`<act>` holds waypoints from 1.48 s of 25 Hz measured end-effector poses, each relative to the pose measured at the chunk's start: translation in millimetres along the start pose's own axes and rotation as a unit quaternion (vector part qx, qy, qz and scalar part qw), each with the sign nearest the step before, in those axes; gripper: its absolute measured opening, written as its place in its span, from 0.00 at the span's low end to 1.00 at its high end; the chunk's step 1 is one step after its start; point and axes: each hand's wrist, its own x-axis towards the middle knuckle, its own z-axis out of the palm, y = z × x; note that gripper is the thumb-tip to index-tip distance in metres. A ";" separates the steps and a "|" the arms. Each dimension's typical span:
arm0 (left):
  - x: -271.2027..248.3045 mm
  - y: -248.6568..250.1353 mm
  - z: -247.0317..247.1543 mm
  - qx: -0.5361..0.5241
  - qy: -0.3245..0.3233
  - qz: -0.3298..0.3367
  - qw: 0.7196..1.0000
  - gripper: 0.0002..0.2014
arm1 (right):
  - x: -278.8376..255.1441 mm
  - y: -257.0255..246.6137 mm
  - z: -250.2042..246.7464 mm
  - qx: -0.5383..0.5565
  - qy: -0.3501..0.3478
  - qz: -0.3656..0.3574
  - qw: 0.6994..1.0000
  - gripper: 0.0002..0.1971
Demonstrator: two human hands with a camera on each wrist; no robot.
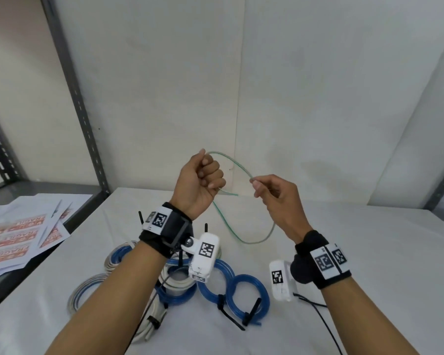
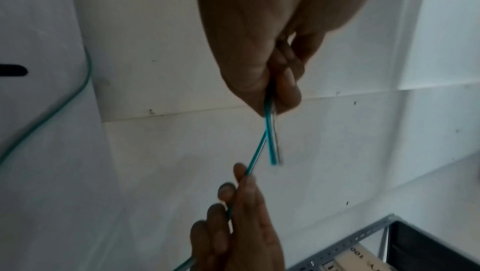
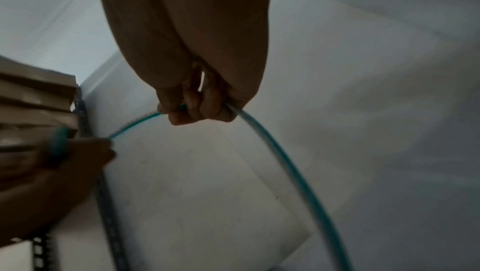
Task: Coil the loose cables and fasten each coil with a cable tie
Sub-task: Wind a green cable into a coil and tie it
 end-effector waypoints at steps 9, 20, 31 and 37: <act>6.7 -24.4 7.3 -0.087 0.121 0.130 0.980 0.20 | -5.4 -15.2 53.0 0.135 0.086 0.020 0.987 0.07; 12.3 -57.0 -6.1 -0.112 0.140 0.120 0.976 0.19 | -8.5 12.1 70.9 0.083 0.196 0.008 0.977 0.11; 12.5 -57.2 -3.0 -0.042 0.114 0.094 0.988 0.17 | -3.3 21.1 61.4 0.122 0.204 -0.004 0.971 0.06; 5.0 -15.3 -31.5 0.607 -0.029 0.086 0.789 0.16 | 0.9 15.1 21.5 -0.063 0.007 -0.072 0.995 0.06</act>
